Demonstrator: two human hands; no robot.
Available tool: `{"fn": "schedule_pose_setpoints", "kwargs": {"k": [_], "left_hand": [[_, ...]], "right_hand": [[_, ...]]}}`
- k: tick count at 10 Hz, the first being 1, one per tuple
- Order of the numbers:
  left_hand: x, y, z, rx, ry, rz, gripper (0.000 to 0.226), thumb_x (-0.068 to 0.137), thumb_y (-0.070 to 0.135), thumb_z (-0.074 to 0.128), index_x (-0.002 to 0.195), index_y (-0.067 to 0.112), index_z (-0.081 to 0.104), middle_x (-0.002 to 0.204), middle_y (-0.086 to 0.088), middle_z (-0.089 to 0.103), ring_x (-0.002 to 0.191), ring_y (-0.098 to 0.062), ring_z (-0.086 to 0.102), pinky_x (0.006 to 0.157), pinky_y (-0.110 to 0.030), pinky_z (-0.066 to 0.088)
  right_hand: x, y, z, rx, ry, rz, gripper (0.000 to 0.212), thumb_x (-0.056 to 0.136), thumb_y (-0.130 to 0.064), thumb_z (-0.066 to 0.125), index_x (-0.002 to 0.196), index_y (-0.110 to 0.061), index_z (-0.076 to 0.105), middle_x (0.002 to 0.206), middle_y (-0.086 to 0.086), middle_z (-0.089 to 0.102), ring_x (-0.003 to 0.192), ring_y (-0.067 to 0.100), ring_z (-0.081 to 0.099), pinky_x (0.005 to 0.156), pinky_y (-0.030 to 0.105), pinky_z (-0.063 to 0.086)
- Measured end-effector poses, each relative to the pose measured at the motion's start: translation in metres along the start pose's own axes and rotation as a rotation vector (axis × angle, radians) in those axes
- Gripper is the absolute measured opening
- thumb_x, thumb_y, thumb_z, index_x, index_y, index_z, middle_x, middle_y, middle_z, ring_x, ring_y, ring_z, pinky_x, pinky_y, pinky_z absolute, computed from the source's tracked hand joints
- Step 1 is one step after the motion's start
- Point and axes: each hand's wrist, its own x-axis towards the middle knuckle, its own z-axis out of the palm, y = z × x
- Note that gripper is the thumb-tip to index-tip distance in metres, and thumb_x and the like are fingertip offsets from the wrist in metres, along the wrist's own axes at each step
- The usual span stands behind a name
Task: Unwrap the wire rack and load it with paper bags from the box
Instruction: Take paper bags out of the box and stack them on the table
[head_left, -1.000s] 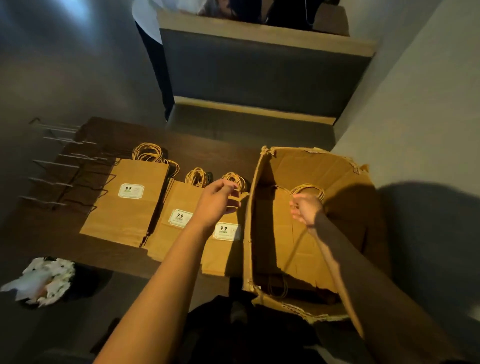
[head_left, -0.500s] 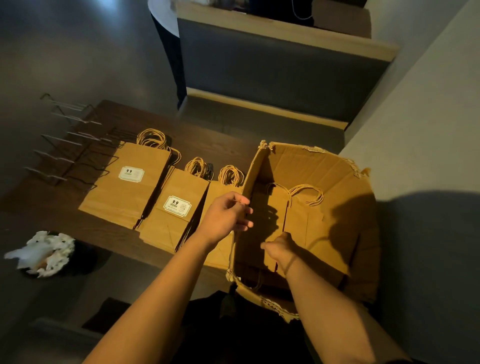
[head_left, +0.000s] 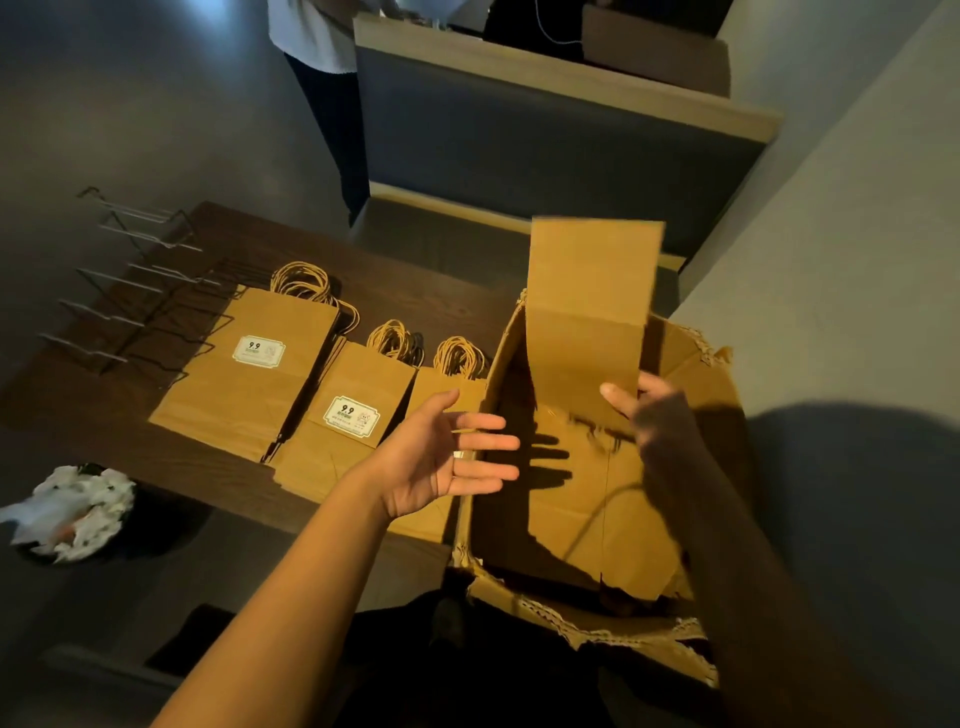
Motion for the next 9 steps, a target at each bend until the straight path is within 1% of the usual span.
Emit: {"fn": "schedule_pose_setpoints", "kwargs": {"k": [1, 2, 3, 4, 5, 6, 7, 8, 9], "left_hand": [[-0.001, -0.002, 0.007, -0.044, -0.137, -0.040, 0.085, 0.094, 0.073, 0.039, 0.142, 0.006, 0.058, 0.141, -0.026, 0.058, 0.120, -0.047, 0.063, 0.093, -0.056, 0.057], [-0.003, -0.007, 0.017, -0.092, -0.087, 0.016, 0.061, 0.092, 0.057, 0.057, 0.128, 0.009, 0.069, 0.123, -0.022, 0.070, 0.105, -0.035, 0.072, 0.089, -0.047, 0.059], [0.001, -0.008, 0.008, 0.084, -0.015, 0.025, 0.043, 0.083, 0.014, 0.075, 0.123, 0.003, 0.065, 0.115, -0.023, 0.073, 0.091, -0.029, 0.075, 0.082, -0.042, 0.062], [0.004, -0.005, 0.001, 0.135, 0.123, 0.053, 0.025, 0.091, -0.003, 0.067, 0.116, 0.000, 0.067, 0.108, -0.023, 0.074, 0.085, -0.028, 0.076, 0.076, -0.041, 0.063], [0.006, -0.001, 0.002, 0.128, 0.203, 0.109, 0.038, 0.088, -0.002, 0.068, 0.125, -0.006, 0.061, 0.109, -0.025, 0.074, 0.084, -0.029, 0.076, 0.067, -0.036, 0.064], [0.008, 0.000, 0.000, 0.150, 0.237, 0.146, 0.063, 0.071, 0.003, 0.066, 0.132, -0.004, 0.058, 0.124, -0.027, 0.069, 0.097, -0.032, 0.071, 0.076, -0.037, 0.062], [0.005, 0.001, -0.002, 0.166, 0.300, 0.166, 0.047, 0.084, -0.003, 0.065, 0.130, -0.002, 0.058, 0.123, -0.025, 0.070, 0.107, -0.034, 0.067, 0.090, -0.041, 0.057], [0.002, -0.001, -0.002, 0.196, 0.359, 0.196, 0.020, 0.097, -0.001, 0.059, 0.116, 0.004, 0.061, 0.113, -0.018, 0.074, 0.097, -0.021, 0.072, 0.084, -0.032, 0.058], [0.001, -0.003, -0.005, 0.239, 0.427, 0.234, 0.014, 0.099, 0.008, 0.062, 0.112, 0.011, 0.063, 0.104, -0.007, 0.077, 0.099, -0.015, 0.070, 0.094, -0.026, 0.054]], "right_hand": [[-0.004, -0.009, 0.006, -0.188, -0.177, -0.324, 0.015, 0.095, -0.025, 0.066, 0.108, -0.029, 0.073, 0.144, 0.002, 0.055, 0.128, 0.027, 0.057, 0.102, 0.050, 0.053], [0.004, 0.004, 0.030, -0.337, -0.198, -0.290, 0.040, 0.084, -0.014, 0.081, 0.083, -0.054, 0.076, 0.154, -0.039, 0.020, 0.151, 0.012, 0.017, 0.123, 0.048, 0.025], [0.008, 0.025, 0.046, -0.357, -0.150, -0.242, 0.049, 0.088, -0.021, 0.079, 0.122, -0.053, 0.066, 0.165, -0.024, 0.005, 0.152, 0.011, 0.007, 0.120, 0.040, 0.019], [0.026, 0.070, 0.046, -0.292, -0.063, 0.040, 0.070, 0.097, -0.016, 0.068, 0.155, -0.037, 0.034, 0.168, -0.007, 0.008, 0.150, 0.018, 0.021, 0.120, 0.045, 0.031], [0.033, 0.119, 0.043, -0.343, 0.059, 0.452, 0.071, 0.098, -0.010, 0.061, 0.159, -0.020, 0.026, 0.163, 0.011, 0.027, 0.148, 0.033, 0.031, 0.117, 0.040, 0.034], [0.008, 0.156, 0.042, -0.330, 0.112, 0.768, 0.053, 0.103, -0.004, 0.046, 0.154, -0.006, 0.029, 0.154, 0.021, 0.037, 0.138, 0.037, 0.042, 0.103, 0.036, 0.042], [-0.006, 0.176, 0.043, -0.322, 0.123, 0.776, 0.047, 0.106, -0.010, 0.037, 0.152, -0.004, 0.030, 0.155, 0.020, 0.035, 0.139, 0.038, 0.039, 0.105, 0.037, 0.039], [-0.003, 0.170, 0.045, -0.277, 0.156, 0.780, 0.055, 0.104, -0.004, 0.045, 0.156, -0.005, 0.025, 0.159, 0.019, 0.031, 0.144, 0.036, 0.033, 0.106, 0.033, 0.034], [0.015, 0.189, 0.045, -0.364, 0.171, 0.828, 0.070, 0.090, -0.008, 0.068, 0.150, -0.011, 0.032, 0.148, 0.018, 0.046, 0.132, 0.037, 0.050, 0.105, 0.040, 0.048]]}}
